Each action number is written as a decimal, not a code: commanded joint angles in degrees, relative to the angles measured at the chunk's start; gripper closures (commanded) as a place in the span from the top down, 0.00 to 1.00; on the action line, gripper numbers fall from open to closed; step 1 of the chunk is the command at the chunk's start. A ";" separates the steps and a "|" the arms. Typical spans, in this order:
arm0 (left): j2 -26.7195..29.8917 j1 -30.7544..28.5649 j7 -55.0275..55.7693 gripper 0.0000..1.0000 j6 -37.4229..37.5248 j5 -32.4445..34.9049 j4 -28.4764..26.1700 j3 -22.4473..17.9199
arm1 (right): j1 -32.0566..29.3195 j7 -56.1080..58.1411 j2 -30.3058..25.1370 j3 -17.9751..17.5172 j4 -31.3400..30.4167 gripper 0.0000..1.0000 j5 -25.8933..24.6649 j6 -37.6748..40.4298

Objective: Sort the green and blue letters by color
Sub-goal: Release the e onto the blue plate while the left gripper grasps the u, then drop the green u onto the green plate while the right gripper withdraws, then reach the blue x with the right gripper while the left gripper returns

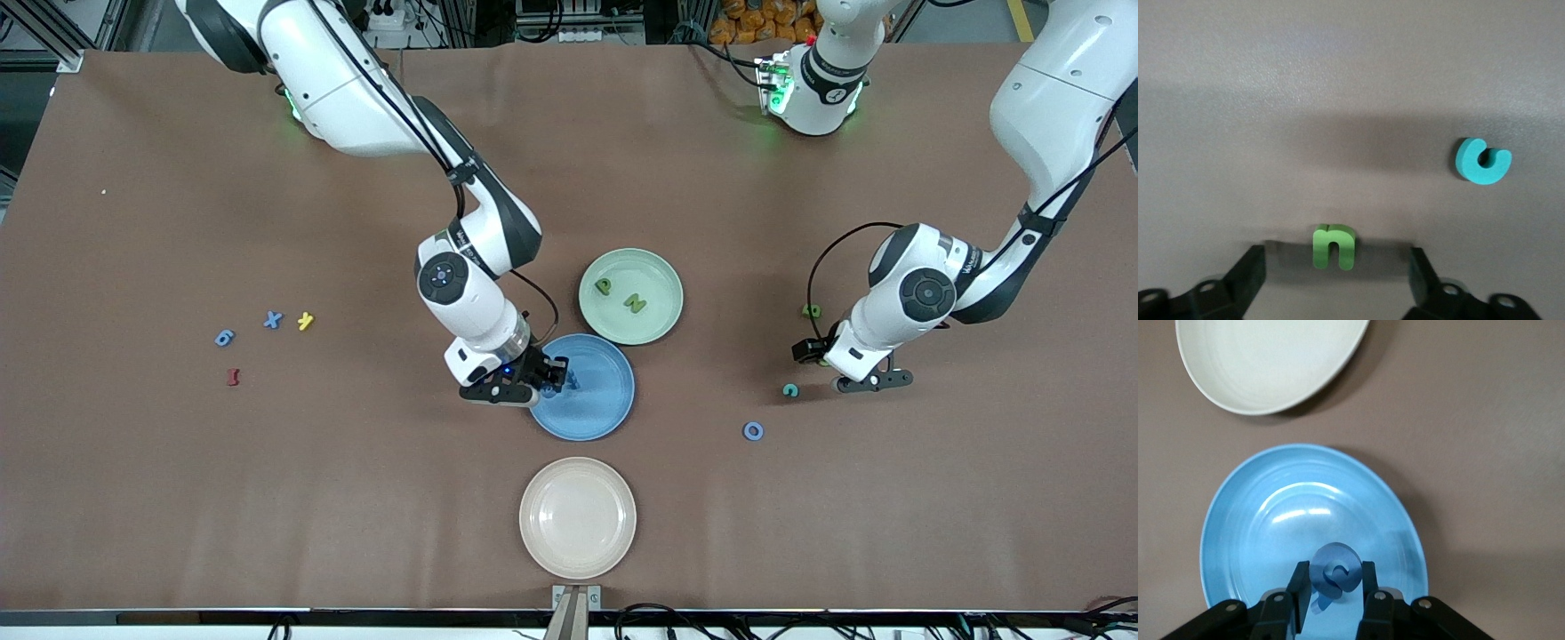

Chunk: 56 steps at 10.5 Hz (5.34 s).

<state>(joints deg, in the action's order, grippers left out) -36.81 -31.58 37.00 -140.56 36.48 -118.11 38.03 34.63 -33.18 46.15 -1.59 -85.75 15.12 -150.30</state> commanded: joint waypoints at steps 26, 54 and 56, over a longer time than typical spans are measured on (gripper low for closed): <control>1.83 18.83 43.31 0.00 14.17 -4.93 0.95 18.13 | -35.15 33.09 -23.72 1.95 -4.13 1.00 -21.70 48.63; 6.58 -19.71 7.60 1.00 5.03 3.07 -12.50 14.61 | -42.54 29.23 -29.36 1.77 -54.09 0.98 -21.80 -9.22; 5.88 -21.76 5.54 1.00 5.03 2.54 -12.58 16.90 | -42.54 29.23 -28.75 1.77 -54.09 0.95 -21.80 -9.74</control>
<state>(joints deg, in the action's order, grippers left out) -30.29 -50.80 43.81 -134.75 38.52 -129.60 51.67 -7.03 -2.68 16.78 0.88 -139.43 -5.75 -158.56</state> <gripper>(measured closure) 0.000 0.022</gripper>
